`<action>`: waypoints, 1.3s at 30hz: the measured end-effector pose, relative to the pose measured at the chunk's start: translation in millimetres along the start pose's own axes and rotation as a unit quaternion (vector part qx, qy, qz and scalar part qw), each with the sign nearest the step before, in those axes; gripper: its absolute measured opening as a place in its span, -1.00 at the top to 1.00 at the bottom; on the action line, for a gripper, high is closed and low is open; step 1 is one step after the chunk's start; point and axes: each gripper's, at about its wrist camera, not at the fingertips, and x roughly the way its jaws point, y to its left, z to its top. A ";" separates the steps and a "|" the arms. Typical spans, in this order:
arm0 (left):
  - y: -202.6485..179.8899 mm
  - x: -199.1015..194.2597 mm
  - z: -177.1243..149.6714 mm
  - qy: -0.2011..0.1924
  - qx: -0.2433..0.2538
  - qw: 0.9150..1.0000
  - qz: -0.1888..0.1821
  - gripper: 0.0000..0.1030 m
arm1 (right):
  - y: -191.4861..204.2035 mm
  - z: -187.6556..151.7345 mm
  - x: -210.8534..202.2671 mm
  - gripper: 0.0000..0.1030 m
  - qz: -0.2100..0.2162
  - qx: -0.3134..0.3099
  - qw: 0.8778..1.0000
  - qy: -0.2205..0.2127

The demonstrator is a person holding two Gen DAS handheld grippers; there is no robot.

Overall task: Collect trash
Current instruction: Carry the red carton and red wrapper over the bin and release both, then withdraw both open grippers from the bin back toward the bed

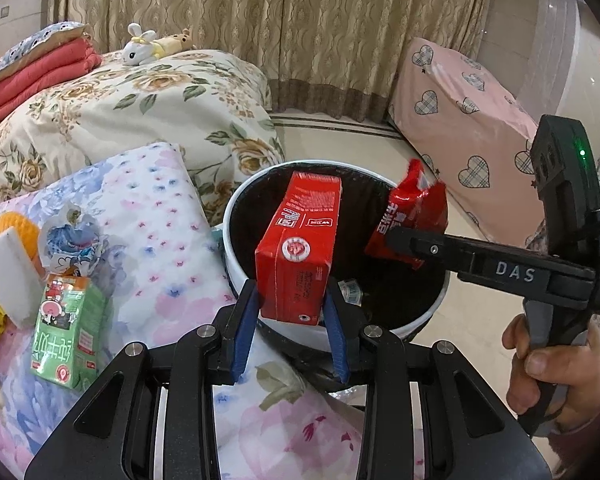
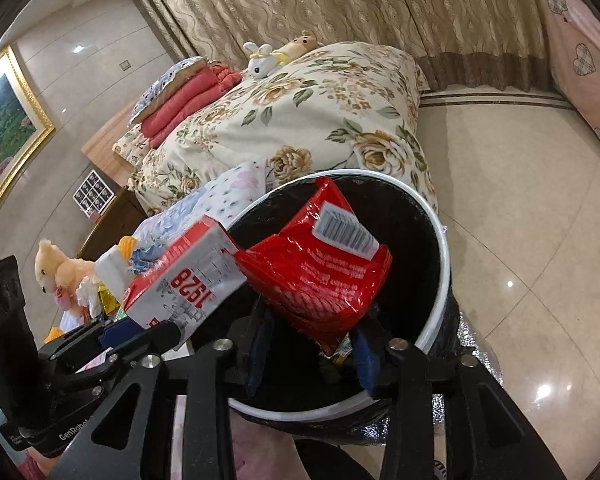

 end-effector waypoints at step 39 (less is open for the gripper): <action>130.0 -85.2 -107.1 -0.027 -0.170 0.981 0.087 0.04 | 99.0 -43.2 6.2 -0.58 0.052 -0.045 0.998 -0.010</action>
